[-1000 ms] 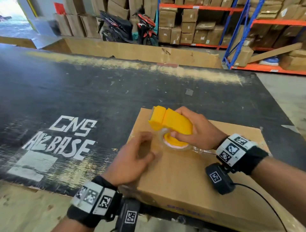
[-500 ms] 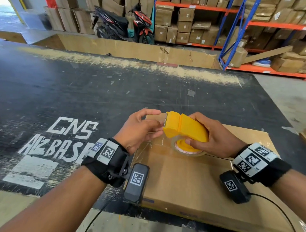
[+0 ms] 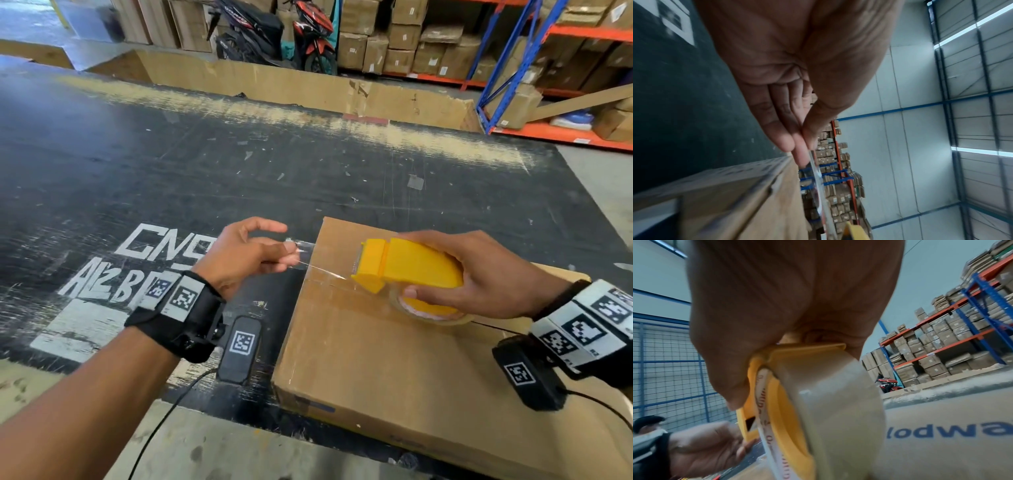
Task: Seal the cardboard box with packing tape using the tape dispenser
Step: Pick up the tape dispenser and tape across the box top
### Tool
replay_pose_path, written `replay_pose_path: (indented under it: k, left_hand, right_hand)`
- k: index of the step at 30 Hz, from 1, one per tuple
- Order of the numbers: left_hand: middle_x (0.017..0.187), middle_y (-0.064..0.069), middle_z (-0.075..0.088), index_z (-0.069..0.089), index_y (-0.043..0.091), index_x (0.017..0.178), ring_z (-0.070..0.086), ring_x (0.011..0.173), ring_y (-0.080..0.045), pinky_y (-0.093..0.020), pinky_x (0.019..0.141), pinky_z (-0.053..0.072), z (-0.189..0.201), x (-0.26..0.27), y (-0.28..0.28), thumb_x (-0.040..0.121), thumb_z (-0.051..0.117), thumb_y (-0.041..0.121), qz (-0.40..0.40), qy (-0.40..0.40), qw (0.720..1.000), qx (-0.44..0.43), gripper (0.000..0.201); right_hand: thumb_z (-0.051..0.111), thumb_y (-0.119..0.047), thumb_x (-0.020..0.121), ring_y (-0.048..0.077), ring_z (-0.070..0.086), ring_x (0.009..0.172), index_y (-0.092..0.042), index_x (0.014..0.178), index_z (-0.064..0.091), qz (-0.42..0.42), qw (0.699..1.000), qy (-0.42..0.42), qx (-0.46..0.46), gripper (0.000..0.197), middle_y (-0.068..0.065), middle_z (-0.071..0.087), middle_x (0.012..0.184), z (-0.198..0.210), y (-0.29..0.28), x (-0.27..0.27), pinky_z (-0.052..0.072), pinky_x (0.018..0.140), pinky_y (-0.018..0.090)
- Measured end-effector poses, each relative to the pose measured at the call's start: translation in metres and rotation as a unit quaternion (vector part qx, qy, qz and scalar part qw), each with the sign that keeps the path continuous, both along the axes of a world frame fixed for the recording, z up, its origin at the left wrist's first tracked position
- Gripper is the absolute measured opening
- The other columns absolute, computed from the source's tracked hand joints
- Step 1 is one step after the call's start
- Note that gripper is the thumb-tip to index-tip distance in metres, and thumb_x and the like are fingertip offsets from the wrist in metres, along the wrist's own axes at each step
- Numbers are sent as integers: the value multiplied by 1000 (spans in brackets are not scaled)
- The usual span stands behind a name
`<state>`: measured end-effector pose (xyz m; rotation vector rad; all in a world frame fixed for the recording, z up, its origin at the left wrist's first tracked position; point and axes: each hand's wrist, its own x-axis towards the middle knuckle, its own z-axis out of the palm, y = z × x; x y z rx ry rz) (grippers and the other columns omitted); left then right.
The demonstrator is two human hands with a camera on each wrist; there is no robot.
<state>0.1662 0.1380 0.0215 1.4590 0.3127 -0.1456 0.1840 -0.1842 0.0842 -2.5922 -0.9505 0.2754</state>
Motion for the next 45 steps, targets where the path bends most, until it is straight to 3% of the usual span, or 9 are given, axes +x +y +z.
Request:
replay_pose_path:
  k: [13,18,19,22,25,29,32,41,45]
  left_hand:
    - [88,-7,82,61,1,126,80,81,-15,-19,66,62,-71,-2,1,87,75,6,-21,86,995,-56,41]
    - [100,11,71,65,29,115,70,79,-5,-28,79,52,-82,-7,8,74,87,40,-104,16,926,363,47]
    - [103,8,69,66,29,115,68,75,-2,-30,80,53,-86,-11,10,76,86,37,-105,-7,930,353,44]
    - [122,-3,68,67,21,125,68,110,-3,-37,102,54,-84,-15,11,90,74,14,-87,-173,954,227,37]
    - [147,10,55,60,25,138,44,144,-7,-31,120,34,-57,-8,0,89,77,27,-168,-285,910,250,52]
    - [159,15,41,51,34,147,25,153,-2,-40,127,25,-53,2,-17,75,79,60,-275,-275,839,381,82]
    - [158,17,40,52,37,146,27,151,-1,-43,126,27,-56,5,-16,72,79,64,-281,-263,836,391,83]
    - [157,26,36,48,46,146,30,148,6,-27,121,24,-40,7,-22,73,83,56,-306,-225,819,430,81]
    - [158,30,33,44,50,147,34,148,2,-36,121,28,-26,3,-28,71,79,65,-325,-184,798,473,85]
  right_hand:
    - [49,-81,67,6,61,101,-46,143,35,-1,995,16,-97,84,-18,61,124,6,23,2,54,83,29]
    - [51,-79,68,4,61,99,-46,143,36,-3,995,21,-102,83,-19,62,123,7,23,2,54,82,29]
    - [51,-79,69,4,61,98,-47,143,36,-2,995,22,-102,82,-20,62,123,6,23,2,54,81,29]
    - [54,-76,70,4,62,97,-47,142,36,-5,995,26,-96,80,-20,62,121,5,22,2,54,80,29]
    - [59,-70,72,7,64,91,-51,140,31,-3,996,38,-79,76,-17,62,115,4,22,4,55,74,32]
    - [60,-67,73,14,65,87,-55,134,31,6,997,42,-61,69,-15,61,113,4,19,2,56,69,38]
    - [60,-67,73,10,64,87,-53,135,35,1,998,37,-52,69,-15,61,115,3,16,1,55,69,34]
    - [70,-67,61,4,68,71,-57,127,47,-97,989,53,-95,71,-20,68,103,32,-143,-35,53,62,24]
    - [71,-68,61,5,66,64,-60,128,44,-119,983,67,-124,73,-19,69,93,31,-199,-40,54,60,25]
